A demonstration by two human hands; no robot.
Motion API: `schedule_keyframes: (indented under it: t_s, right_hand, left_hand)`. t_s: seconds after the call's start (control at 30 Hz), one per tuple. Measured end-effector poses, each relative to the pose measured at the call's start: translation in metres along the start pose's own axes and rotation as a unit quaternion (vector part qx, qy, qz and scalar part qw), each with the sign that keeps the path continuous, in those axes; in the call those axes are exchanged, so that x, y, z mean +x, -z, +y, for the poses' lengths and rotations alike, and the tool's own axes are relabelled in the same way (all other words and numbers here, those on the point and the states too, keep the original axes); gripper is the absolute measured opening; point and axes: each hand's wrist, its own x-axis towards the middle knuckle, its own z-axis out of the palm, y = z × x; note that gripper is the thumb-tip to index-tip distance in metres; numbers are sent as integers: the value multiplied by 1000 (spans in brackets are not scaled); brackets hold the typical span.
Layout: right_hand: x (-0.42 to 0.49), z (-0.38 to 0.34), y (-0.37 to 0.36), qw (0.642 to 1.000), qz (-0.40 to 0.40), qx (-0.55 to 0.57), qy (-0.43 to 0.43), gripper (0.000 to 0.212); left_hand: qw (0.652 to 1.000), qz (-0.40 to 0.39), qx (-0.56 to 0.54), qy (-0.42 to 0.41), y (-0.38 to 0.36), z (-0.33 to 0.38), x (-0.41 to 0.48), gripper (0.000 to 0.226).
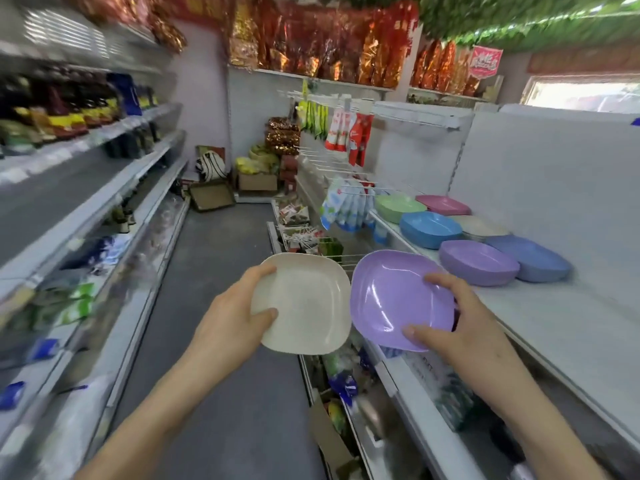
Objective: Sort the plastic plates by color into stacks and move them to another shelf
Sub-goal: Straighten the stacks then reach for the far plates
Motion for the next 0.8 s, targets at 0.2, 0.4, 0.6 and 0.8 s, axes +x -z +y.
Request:
schedule_keyframes:
  t_s: [0.2,0.4,0.6,0.8]
  right_hand:
    - [117,-4,-59,999,-37,-18,24,73]
    - [207,-6,-110,998,-35,-42,19,73]
    - [274,-6,-166,998,27,-52,-36,73]
    - [296,-22,-167,985,117,-81,-102,76]
  left_hand:
    - [999,41,22,20,24,-41,101,60]
    - [999,40,15,8,41,-84,208,53]
    - [999,-23,7,-44,47,-119,332,52]
    - [985,-98,2,-139,26,-108,435,52]
